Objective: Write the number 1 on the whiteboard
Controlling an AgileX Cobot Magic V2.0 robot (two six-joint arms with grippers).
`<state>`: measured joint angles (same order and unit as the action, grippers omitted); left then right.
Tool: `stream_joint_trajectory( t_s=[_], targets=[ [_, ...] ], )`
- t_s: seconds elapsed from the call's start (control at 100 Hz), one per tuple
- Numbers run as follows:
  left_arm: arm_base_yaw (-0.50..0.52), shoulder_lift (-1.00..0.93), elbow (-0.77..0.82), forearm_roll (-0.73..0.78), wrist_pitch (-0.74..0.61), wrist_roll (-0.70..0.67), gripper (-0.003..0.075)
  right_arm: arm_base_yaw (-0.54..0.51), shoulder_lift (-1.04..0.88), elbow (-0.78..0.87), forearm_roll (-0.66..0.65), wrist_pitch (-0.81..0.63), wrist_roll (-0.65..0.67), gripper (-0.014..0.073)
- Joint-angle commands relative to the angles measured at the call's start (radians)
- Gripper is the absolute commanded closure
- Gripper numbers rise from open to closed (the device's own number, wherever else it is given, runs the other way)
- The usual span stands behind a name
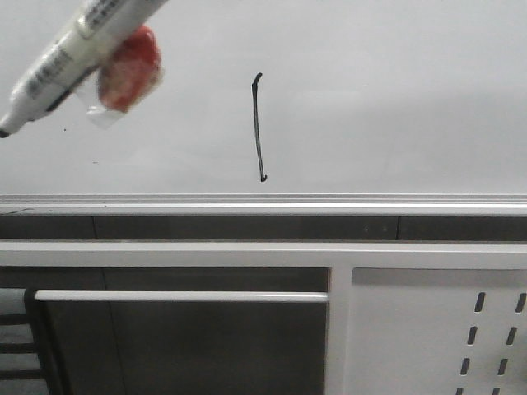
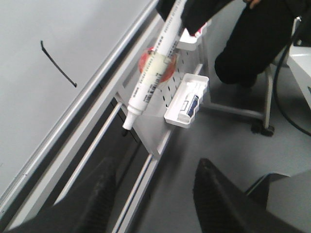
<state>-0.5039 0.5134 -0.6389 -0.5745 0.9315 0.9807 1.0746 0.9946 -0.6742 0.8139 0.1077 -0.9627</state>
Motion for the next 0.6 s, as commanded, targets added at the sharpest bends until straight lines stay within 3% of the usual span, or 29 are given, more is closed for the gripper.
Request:
stream_joint_trajectory(
  t_s=[0.0, 0.59],
  targets=[
    [0.004, 0.028, -0.049, -0.038, -0.006, 0.033, 0.0374, 0.001, 0.011, -0.056, 0.006, 0.006, -0.010, 0.0645],
    [-0.049, 0.036, -0.083, -0.021, -0.029, 0.035, 0.0376, 0.001, 0.141, -0.265, -0.022, 0.184, -0.010, 0.0645]
  ],
)
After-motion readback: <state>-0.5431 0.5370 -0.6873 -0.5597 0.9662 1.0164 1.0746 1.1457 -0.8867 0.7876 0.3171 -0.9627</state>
